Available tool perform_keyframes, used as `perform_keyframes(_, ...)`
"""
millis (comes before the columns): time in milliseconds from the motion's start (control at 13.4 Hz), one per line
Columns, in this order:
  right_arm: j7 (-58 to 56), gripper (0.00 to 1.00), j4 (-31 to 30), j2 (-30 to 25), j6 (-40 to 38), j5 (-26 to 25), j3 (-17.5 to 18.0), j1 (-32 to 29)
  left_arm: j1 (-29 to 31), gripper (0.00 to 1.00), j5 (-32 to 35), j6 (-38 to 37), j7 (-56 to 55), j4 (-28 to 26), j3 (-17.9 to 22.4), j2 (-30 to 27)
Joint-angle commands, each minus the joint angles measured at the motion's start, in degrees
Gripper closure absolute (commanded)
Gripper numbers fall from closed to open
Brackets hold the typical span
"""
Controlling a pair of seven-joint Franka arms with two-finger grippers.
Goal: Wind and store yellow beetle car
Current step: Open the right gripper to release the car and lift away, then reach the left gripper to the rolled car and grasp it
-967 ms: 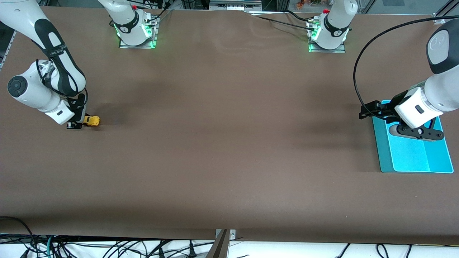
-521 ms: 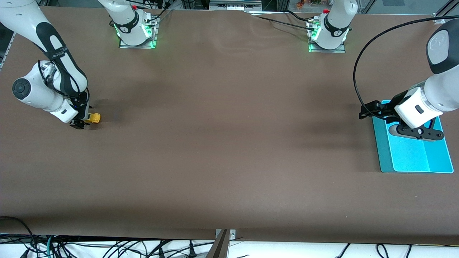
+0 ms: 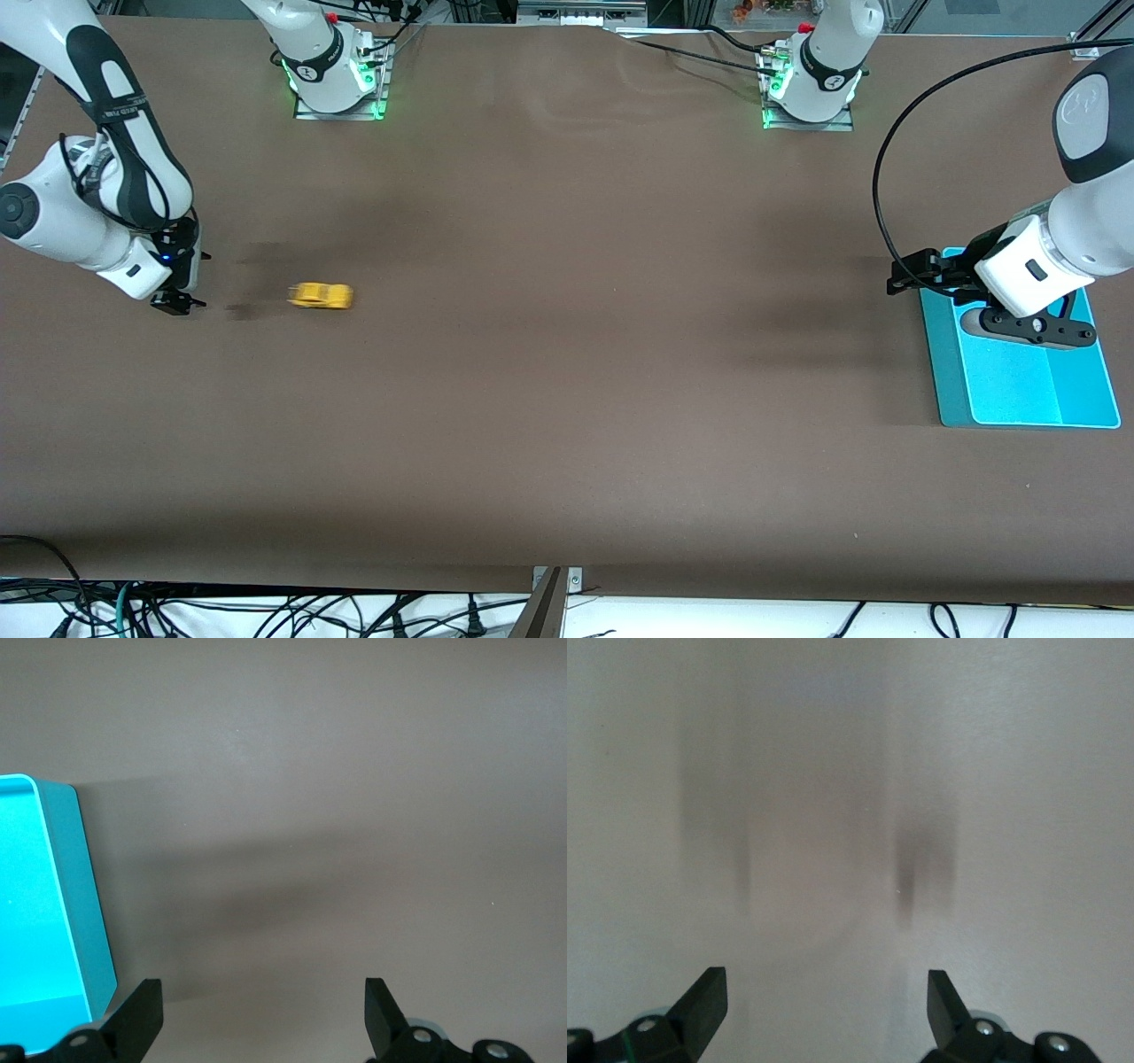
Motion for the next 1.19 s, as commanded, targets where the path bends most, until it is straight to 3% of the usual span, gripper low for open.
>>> perform_keyframes(0,0.4,0.00,6.4,1.2,-4.4,0.1,0.3,0.1,0.0,0.00,0.5,-0.6,0.8,1.2,0.0,0.2)
perform_keyframes(223,8.5,0.00,10.9,1.9,-5.8,0.3,0.3,2.4,0.1,0.00,0.5,-0.6,0.7,1.2,0.0,0.2)
perform_keyframes(595,24.1,0.00,22.4,1.7,-20.3,0.2,0.7,4.6,0.2,0.00,0.4,-0.6,1.5,1.1,0.0,0.6)
perform_keyframes(1116,42.7,0.00,34.7,1.4,-36.1,-0.3,0.7,5.8,0.9,0.00,1.2,0.6,25.3,0.7,0.0,6.7)
